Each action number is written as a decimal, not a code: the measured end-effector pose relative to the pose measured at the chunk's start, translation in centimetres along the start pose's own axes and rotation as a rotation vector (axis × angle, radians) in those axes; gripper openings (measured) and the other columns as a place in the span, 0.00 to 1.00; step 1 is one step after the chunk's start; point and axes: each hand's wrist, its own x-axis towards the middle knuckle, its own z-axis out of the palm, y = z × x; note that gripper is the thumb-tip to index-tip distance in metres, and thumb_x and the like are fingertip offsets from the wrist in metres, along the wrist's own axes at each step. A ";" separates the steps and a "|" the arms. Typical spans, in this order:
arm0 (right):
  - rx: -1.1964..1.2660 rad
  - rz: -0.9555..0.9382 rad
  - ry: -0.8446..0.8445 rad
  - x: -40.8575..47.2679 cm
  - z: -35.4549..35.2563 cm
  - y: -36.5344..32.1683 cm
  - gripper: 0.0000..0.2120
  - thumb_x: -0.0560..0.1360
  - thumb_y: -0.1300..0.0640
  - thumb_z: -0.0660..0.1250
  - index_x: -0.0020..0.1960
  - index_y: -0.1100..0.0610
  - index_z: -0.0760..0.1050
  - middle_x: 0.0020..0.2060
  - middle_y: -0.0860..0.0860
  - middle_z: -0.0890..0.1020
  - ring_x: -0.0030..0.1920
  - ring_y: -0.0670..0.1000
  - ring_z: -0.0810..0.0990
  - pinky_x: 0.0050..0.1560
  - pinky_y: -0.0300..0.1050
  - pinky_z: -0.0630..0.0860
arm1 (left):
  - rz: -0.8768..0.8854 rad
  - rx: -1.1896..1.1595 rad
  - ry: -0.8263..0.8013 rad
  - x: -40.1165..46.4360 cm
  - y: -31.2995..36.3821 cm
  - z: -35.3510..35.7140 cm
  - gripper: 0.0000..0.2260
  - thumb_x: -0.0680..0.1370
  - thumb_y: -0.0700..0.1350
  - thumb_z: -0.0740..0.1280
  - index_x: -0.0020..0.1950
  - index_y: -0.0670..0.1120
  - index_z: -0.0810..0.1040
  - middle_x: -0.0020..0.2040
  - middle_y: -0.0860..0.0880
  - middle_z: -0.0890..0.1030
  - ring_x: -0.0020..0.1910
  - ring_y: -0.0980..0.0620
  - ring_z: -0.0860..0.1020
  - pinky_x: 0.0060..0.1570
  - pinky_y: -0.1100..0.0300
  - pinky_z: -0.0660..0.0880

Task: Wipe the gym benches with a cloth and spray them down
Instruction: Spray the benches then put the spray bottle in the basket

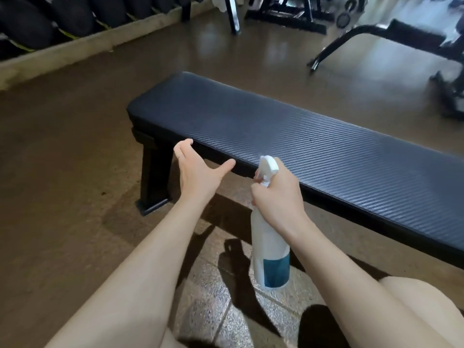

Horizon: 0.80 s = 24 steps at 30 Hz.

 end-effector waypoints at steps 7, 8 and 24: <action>-0.051 -0.043 -0.030 2.2 1.9 -2.1 0.09 0.68 0.59 0.64 0.47 0.53 0.70 0.39 0.50 0.77 0.41 0.56 0.78 0.44 0.60 0.81 | 0.035 0.037 0.032 0.1 -0.4 0.4 0.44 0.69 0.58 0.80 0.75 0.45 0.60 0.74 0.47 0.60 0.70 0.48 0.67 0.64 0.51 0.74; -0.048 -0.055 -0.044 2.5 2.1 -2.5 0.09 0.68 0.59 0.64 0.47 0.53 0.69 0.39 0.51 0.77 0.41 0.56 0.78 0.44 0.59 0.81 | 0.018 0.035 0.038 0.3 -0.5 0.4 0.44 0.68 0.59 0.80 0.75 0.47 0.60 0.74 0.48 0.61 0.70 0.48 0.68 0.63 0.52 0.75; -0.095 -0.158 -0.244 6.0 6.0 -8.3 0.12 0.61 0.57 0.60 0.44 0.56 0.69 0.39 0.51 0.77 0.43 0.56 0.77 0.39 0.50 0.74 | -0.164 -0.225 -0.053 2.2 -0.1 -2.7 0.48 0.70 0.68 0.59 0.84 0.48 0.49 0.85 0.49 0.48 0.83 0.48 0.51 0.81 0.47 0.53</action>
